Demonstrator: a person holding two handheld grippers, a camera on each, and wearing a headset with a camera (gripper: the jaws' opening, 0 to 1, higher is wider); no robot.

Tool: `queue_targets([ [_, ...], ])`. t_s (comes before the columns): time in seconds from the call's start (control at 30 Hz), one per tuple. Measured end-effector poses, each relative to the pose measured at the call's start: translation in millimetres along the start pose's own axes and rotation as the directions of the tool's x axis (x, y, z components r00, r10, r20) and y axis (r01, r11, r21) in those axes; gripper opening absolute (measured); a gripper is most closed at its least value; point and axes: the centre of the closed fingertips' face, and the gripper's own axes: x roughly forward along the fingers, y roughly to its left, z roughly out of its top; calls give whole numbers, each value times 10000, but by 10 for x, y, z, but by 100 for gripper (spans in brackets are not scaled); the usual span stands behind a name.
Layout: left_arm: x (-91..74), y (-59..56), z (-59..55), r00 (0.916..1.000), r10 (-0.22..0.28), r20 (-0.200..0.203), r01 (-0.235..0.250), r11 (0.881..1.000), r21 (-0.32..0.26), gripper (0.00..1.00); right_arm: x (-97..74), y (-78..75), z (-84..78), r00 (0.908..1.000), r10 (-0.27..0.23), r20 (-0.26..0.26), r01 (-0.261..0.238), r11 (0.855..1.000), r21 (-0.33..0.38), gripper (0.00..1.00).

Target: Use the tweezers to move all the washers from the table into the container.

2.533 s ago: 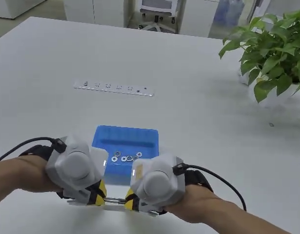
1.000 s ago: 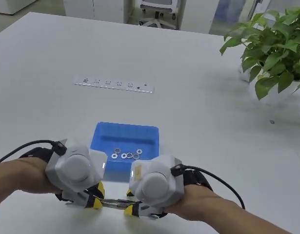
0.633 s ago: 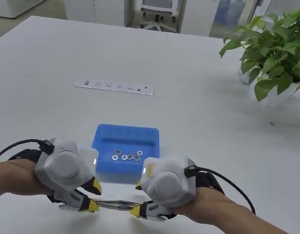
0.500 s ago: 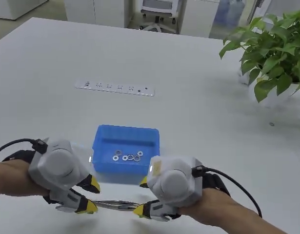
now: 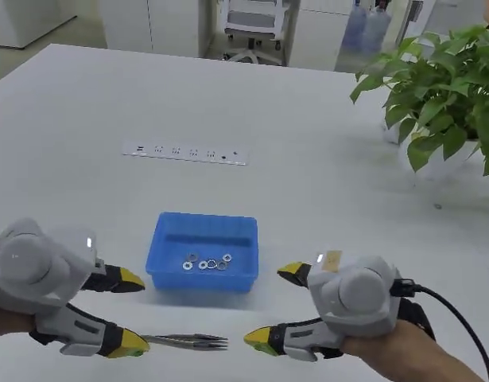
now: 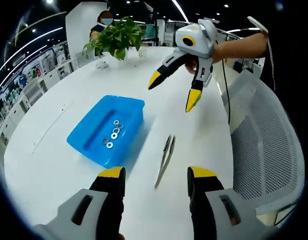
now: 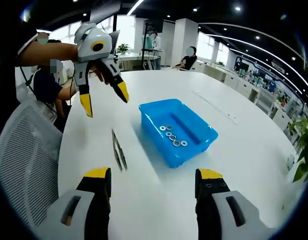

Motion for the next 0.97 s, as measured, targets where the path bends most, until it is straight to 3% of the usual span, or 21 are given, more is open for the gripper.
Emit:
queue_targets([
  [0.03, -41, 25, 50, 9993, 221, 304, -217, 9997, -129, 62, -45, -19, -3, 9999, -81, 103, 79, 9999, 103, 71],
  [0.2, -150, 47, 189, 9934, 634, 955, -609, 9977, -284, 73, -132, -46, 7, 9987, -291, 422, 276, 9990, 341, 79],
  [0.3, -184, 55, 240, 9897, 855, 1148, -835, 9963, -218, 78, -154, -31, -2, 9985, -307, 455, 287, 9987, 427, 84],
  [0.6, -195, 29, 306, 9845, 1089, 1372, -1065, 9940, -250, 95, -180, 20, -4, 9978, -281, 593, 253, 9986, 472, 99],
  [0.97, -180, 4, 290, 9860, 942, 1375, -912, 9954, -280, 99, -201, 80, -40, 9984, -144, 556, 117, 9987, 490, 100],
])
